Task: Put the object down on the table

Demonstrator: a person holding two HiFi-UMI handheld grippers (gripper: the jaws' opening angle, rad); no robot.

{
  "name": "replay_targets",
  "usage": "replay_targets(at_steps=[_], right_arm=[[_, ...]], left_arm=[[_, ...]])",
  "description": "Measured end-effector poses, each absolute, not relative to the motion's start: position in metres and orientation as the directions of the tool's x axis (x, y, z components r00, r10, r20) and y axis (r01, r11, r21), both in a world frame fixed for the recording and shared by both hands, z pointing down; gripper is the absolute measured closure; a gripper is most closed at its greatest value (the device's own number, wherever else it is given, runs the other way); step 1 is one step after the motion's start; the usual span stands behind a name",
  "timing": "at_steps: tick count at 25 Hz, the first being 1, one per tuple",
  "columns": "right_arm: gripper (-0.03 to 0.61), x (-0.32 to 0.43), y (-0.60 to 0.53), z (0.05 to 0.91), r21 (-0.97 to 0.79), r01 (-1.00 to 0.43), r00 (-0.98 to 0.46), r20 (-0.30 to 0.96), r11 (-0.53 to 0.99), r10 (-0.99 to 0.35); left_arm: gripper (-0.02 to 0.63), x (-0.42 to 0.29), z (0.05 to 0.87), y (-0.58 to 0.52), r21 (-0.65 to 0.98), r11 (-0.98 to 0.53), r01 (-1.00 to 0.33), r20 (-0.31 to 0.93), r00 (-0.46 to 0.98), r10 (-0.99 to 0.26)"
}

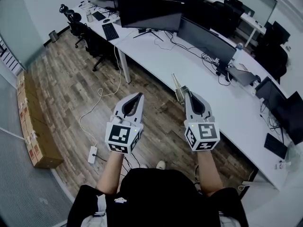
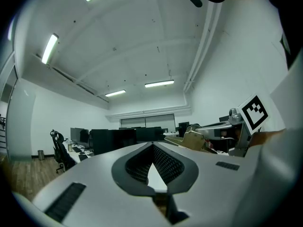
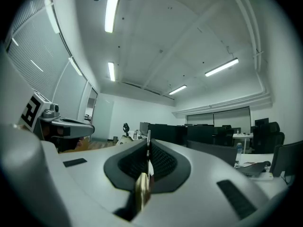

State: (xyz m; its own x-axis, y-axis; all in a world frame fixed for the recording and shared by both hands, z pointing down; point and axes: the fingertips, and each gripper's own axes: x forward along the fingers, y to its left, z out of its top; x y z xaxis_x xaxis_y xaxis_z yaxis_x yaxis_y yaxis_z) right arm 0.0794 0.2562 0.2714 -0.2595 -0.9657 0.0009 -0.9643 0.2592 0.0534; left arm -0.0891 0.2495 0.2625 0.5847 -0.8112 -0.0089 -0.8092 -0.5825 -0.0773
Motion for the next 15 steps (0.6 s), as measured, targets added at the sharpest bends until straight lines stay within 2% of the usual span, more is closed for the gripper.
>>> replay_targets(at_steps=[15], right_arm=[[0.554,0.122,0.243,0.284,0.03,-0.953,-0.3,-0.001,0.3,-0.954]], left_arm=[[0.601,-0.039,0.272,0.238,-0.095,-0.566,-0.819,-0.003,0.569,-0.822]])
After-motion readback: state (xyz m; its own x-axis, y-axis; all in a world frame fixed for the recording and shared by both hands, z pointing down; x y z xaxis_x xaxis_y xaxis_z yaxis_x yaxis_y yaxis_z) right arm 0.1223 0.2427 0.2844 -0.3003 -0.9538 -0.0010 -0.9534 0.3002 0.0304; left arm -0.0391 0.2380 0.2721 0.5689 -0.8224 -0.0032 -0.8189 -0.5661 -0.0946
